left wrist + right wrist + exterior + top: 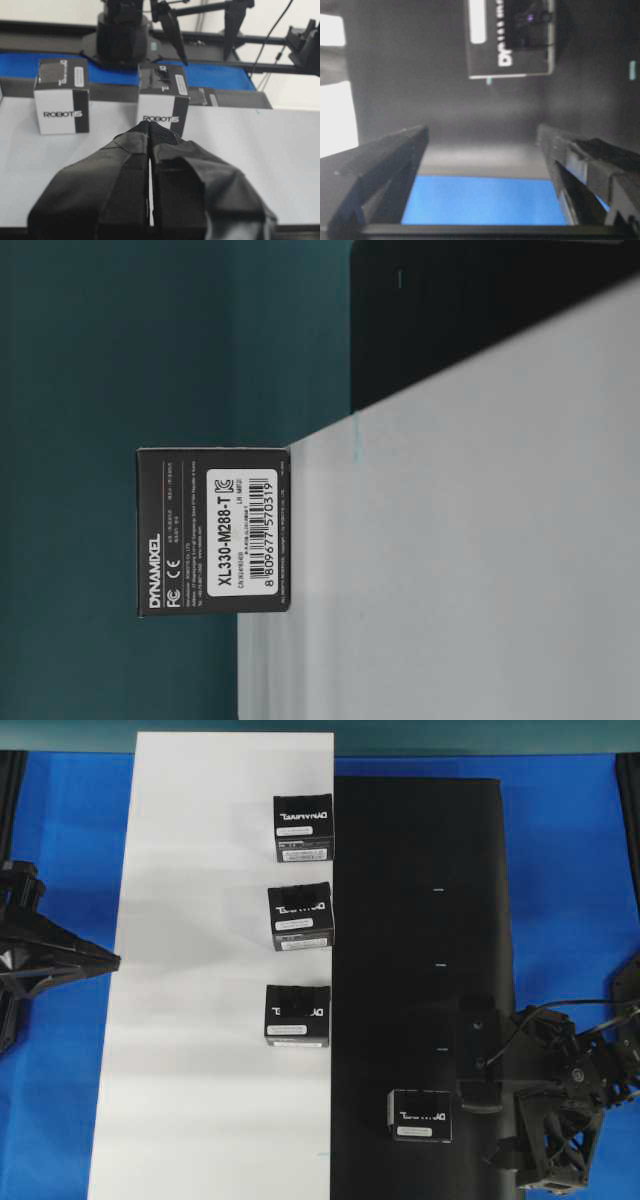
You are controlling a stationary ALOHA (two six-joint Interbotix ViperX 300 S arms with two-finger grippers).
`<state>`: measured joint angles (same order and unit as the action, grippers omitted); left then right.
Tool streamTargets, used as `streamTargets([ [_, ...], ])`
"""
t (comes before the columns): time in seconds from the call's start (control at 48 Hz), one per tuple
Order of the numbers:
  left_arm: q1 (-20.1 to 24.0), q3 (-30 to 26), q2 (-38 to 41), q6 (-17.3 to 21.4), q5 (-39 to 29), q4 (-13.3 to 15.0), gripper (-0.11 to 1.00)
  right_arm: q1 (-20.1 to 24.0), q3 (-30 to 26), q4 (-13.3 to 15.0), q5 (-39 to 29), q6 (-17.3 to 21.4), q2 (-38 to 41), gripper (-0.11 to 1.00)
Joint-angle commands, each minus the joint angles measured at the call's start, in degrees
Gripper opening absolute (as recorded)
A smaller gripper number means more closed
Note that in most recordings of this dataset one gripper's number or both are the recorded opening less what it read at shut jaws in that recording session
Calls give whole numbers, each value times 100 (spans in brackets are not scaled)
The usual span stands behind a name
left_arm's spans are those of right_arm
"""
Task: Place the box from the black base onto the white base.
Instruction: 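Move the right gripper over the box on the black base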
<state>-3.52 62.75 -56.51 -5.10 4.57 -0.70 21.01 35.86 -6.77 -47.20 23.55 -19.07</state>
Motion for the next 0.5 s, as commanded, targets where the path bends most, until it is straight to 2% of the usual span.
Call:
streamTargets([
  [0.0,9,-114,53,-9,26,0,-2,18,-44,79,-26,9,149,100],
  [0.187,9,-114,53,-9,26,0,-2,97,-123,141,97,0,501,100],
  [0.479,-9,-123,44,-53,26,0,-2,123,-141,501,141,26,782,100],
])
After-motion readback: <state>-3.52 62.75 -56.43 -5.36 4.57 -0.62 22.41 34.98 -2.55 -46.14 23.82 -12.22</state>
